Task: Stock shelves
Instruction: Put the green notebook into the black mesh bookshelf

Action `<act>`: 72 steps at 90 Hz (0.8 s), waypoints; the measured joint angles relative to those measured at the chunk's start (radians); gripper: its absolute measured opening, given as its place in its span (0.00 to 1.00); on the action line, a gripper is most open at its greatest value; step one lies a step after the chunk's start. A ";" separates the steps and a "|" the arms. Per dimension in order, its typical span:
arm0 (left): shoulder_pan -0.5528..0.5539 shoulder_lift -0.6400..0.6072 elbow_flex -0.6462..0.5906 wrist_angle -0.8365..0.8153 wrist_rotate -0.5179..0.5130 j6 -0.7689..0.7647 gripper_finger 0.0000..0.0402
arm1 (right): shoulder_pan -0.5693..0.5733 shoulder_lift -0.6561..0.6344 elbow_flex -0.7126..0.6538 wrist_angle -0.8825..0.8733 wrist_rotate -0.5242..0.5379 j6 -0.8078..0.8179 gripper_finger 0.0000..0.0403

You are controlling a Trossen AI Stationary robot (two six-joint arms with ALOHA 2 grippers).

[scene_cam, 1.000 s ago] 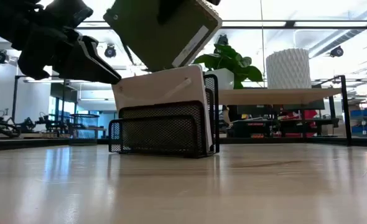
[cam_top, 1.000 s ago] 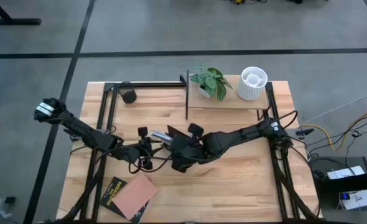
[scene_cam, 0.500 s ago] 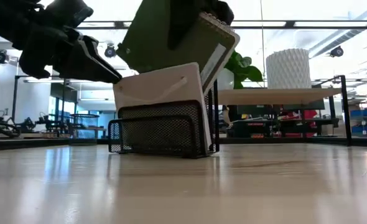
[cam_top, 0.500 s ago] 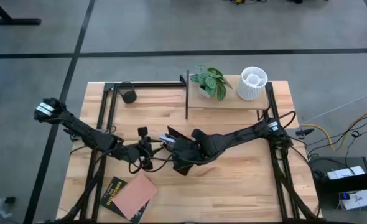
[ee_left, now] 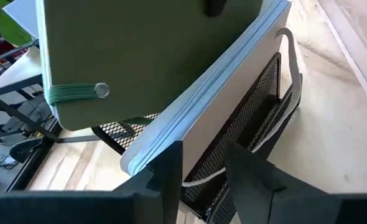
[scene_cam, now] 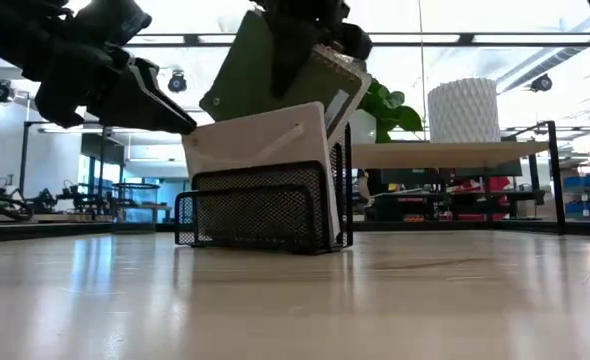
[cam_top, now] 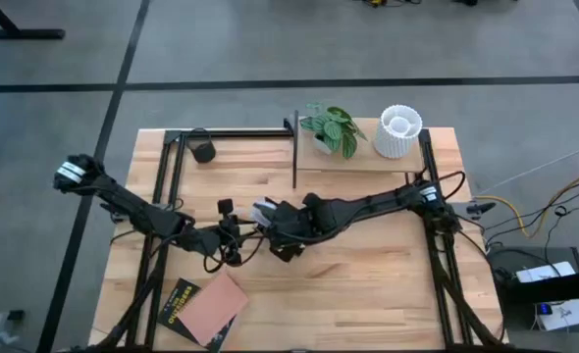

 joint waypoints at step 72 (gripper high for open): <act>0.005 0.000 0.000 0.000 0.000 0.000 0.26 | -0.031 0.000 -0.108 0.037 -0.109 -0.013 0.14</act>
